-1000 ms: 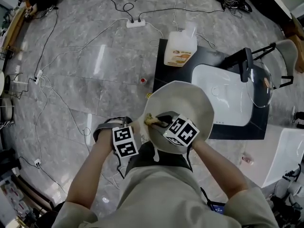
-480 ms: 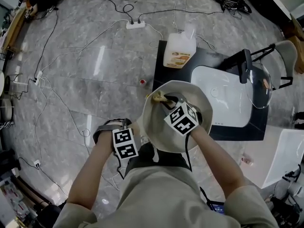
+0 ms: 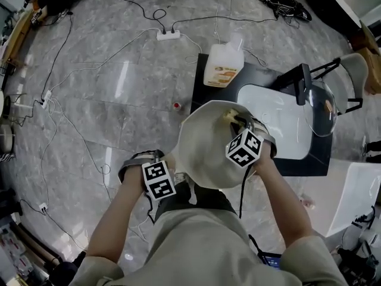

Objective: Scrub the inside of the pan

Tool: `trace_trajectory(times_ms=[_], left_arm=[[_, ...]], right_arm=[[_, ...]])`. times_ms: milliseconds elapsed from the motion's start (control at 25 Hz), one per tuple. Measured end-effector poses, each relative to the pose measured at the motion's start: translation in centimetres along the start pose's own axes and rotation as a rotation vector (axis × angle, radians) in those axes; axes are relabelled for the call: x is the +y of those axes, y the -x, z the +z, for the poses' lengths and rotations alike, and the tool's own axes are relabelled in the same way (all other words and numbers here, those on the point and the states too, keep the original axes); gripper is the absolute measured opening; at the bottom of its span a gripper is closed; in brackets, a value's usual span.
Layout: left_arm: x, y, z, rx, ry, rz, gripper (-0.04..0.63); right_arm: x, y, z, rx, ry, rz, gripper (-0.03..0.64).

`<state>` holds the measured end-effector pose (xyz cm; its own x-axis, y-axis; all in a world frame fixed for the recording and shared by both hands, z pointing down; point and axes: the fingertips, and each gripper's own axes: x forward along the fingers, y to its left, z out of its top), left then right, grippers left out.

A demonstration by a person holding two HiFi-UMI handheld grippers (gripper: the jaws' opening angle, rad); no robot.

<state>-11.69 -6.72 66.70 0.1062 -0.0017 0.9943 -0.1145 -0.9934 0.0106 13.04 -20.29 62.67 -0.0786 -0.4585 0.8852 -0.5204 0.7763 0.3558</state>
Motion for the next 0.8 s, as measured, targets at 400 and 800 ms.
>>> trace_trajectory(times_ms=[400, 800], left_arm=[[0.3, 0.0, -0.2, 0.022, 0.067, 0.037, 0.089], [0.4, -0.1, -0.2, 0.041, 0.083, 0.034, 0.089]], right_arm=[[7.2, 4.1, -7.1, 0.293, 0.082, 0.274, 0.095], [16.6, 6.1, -4.7, 0.272, -0.085, 0.689, 0.095]])
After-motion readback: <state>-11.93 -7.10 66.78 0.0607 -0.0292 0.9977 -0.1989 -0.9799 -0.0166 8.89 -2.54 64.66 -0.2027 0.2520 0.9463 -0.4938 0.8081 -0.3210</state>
